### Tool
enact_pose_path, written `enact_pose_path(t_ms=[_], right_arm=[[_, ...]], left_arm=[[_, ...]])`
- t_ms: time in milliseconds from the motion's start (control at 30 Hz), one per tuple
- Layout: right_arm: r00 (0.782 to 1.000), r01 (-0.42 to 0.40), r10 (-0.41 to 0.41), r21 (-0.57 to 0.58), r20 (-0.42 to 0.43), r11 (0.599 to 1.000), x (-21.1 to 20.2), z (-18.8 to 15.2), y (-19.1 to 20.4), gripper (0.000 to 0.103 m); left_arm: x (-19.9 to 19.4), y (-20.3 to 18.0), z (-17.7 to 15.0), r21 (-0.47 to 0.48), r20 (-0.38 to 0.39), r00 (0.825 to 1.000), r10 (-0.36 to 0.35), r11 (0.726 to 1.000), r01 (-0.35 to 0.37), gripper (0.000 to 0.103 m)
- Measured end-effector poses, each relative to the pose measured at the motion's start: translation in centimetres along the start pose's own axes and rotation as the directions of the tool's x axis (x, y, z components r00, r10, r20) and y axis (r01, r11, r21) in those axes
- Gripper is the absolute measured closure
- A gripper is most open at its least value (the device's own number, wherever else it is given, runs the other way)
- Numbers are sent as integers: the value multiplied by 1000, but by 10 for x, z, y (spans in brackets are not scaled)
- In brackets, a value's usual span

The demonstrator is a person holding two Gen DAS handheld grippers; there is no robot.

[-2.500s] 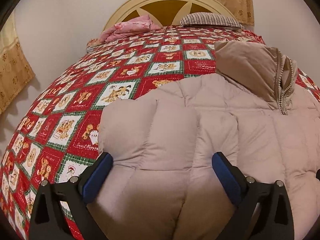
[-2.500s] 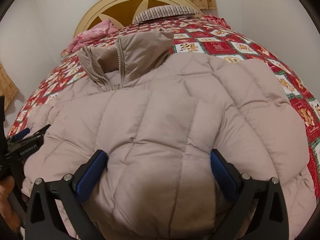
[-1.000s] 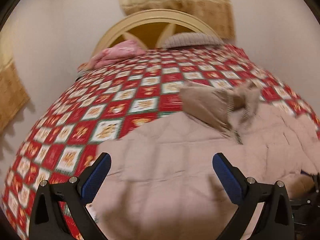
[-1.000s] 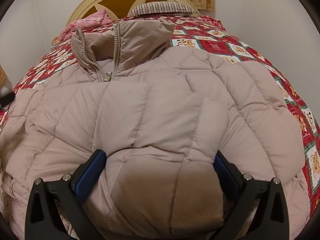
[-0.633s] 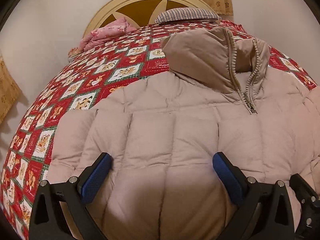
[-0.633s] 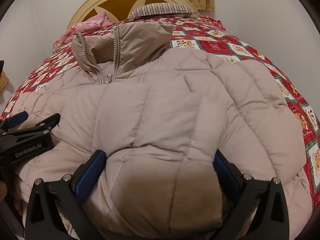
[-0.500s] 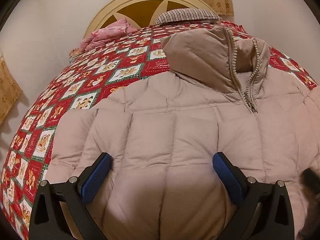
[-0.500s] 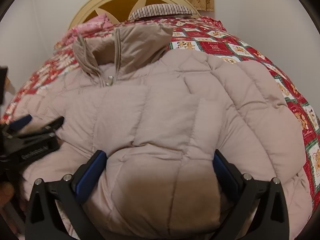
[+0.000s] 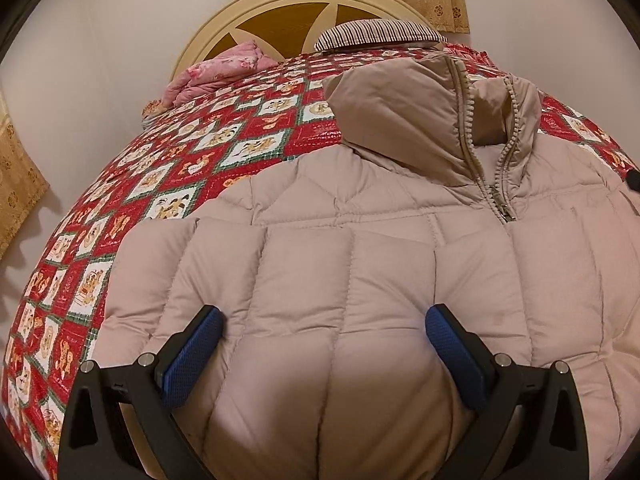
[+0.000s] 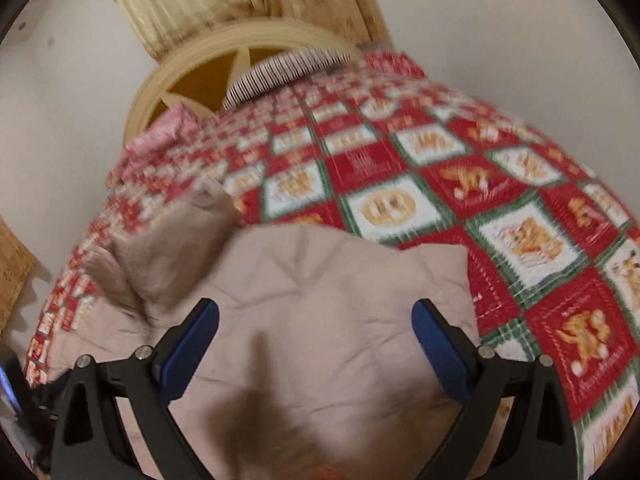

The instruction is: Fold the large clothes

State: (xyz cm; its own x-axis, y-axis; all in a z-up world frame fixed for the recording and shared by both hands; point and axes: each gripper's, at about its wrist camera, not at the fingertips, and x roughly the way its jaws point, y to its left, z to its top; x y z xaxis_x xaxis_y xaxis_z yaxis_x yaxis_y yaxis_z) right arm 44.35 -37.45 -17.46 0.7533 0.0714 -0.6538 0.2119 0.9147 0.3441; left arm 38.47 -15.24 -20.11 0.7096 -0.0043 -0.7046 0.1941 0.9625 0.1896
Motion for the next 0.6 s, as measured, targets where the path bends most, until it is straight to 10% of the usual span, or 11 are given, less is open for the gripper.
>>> enact_pose_path(t_ms=[600], right_arm=[[982, 153, -164, -109, -92, 982, 28, -6, 11, 0]], left_arm=[[-1, 2, -1, -20, 4, 1000, -12, 1000, 12, 1]])
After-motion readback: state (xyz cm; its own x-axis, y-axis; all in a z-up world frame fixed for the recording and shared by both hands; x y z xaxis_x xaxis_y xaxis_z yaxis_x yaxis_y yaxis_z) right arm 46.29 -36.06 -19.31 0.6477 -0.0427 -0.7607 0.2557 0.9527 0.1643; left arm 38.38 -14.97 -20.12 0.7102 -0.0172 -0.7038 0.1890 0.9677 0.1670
